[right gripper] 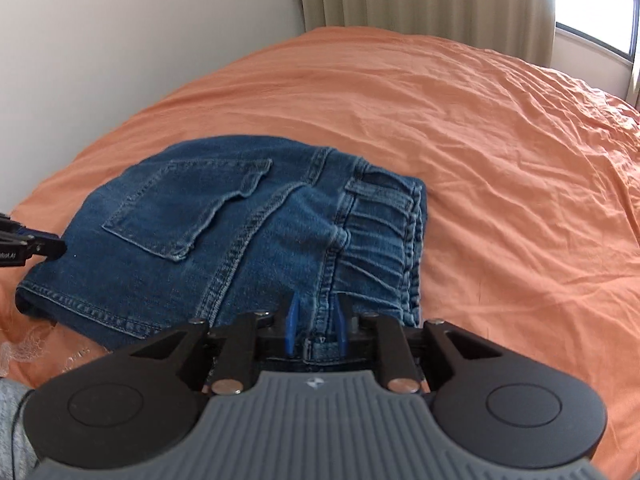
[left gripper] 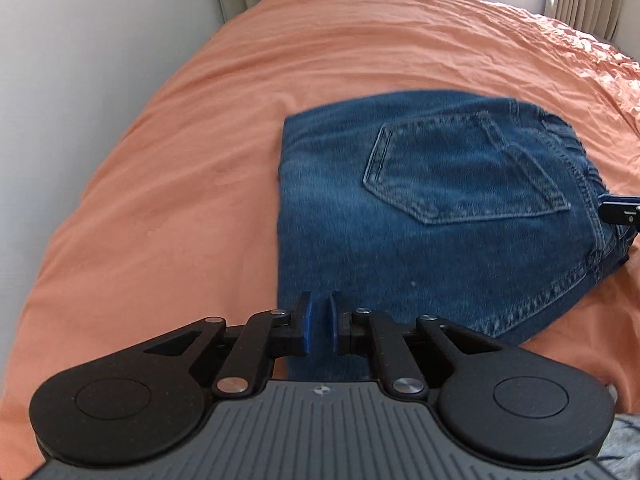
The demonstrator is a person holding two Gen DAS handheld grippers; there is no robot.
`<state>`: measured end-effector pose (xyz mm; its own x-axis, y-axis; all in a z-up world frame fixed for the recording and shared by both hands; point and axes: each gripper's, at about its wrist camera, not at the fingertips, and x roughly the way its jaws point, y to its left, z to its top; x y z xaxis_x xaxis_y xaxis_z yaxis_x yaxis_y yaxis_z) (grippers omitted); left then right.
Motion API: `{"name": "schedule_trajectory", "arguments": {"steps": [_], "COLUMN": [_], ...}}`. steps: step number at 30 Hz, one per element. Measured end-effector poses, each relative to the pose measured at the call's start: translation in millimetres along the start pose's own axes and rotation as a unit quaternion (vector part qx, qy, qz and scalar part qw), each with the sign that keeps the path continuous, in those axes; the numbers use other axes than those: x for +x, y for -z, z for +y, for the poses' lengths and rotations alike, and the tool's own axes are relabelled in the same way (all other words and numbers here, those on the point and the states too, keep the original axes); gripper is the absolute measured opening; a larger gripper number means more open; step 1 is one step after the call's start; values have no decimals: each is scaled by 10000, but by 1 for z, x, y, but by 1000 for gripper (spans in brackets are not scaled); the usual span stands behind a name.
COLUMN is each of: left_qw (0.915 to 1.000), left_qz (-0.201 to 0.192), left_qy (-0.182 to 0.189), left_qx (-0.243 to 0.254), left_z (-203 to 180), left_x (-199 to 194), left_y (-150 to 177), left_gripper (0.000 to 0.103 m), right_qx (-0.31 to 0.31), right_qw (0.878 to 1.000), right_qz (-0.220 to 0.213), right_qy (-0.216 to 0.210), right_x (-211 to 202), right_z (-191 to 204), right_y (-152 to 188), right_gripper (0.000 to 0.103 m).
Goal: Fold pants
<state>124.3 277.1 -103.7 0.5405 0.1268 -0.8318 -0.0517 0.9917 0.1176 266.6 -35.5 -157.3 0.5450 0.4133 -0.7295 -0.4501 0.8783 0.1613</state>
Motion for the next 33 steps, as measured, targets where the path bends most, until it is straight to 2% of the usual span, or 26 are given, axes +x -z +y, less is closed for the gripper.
{"name": "schedule_trajectory", "arguments": {"steps": [4,8,9,10,11,12,13,15,16,17,18,19,22,24,25,30,33], "left_qw": [9988,9970,9971,9973,9974,9973,9970,9965,9960,9950,9936,9915,9842,9794,9765,9673,9691], "left_qz": [289,399,351,264,121,-3,-102,-309,-430,-550,-666,-811,-1296,-1550,-1669,-1962,-1897], "left_qy": [-23,-69,-103,-140,-160,-175,-219,-387,-496,-616,-725,-864,-1096,-1162,-1203,-1271,-1276], "left_qx": [-385,-654,-672,-677,-693,-718,-737,-670,-610,-569,-547,-531,-511,-570,-640,-983,-930], "left_z": [7,11,11,11,10,9,7,-1,-5,-11,-16,-22,-37,-45,-49,-65,-77], "left_x": [21,13,6,-2,-13,-24,-38,-65,-78,-91,-103,-116,-152,-174,-182,-214,-221], "left_y": [19,4,0,-3,-6,-7,-8,-8,-9,-9,-10,-10,-8,-7,-6,2,10], "left_gripper": [12,13,16,19,28,39,43,47,49,56,63,65,74,87,90,95,96], "right_qx": [29,46,89,125,142,131,98,-49,-146,-221,-270,-305,-399,-369,-301,80,243], "right_qw": [9998,9993,9993,9994,9997,9998,9999,9997,9989,9977,9958,9934,9839,9792,9779,9816,9833], "right_qz": [206,381,364,315,213,115,1,-256,-435,-638,-873,-1103,-1738,-1984,-2055,-1908,-1791], "right_qy": [16,47,33,7,-6,-5,-22,-13,38,53,50,26,89,199,232,85,-189], "right_x": [21,18,12,4,-7,-18,-30,-57,-72,-85,-99,-112,-153,-171,-180,-209,-217], "right_z": [-5,-7,-7,-8,-6,-4,-1,10,16,21,26,30,45,51,53,51,50], "right_y": [8,-6,-11,-15,-20,-23,-26,-31,-33,-34,-34,-34,-38,-37,-37,-28,-14], "right_gripper": [14,14,14,18,25,46,56,57,61,65,73,82,81,81,81,81,81]}}
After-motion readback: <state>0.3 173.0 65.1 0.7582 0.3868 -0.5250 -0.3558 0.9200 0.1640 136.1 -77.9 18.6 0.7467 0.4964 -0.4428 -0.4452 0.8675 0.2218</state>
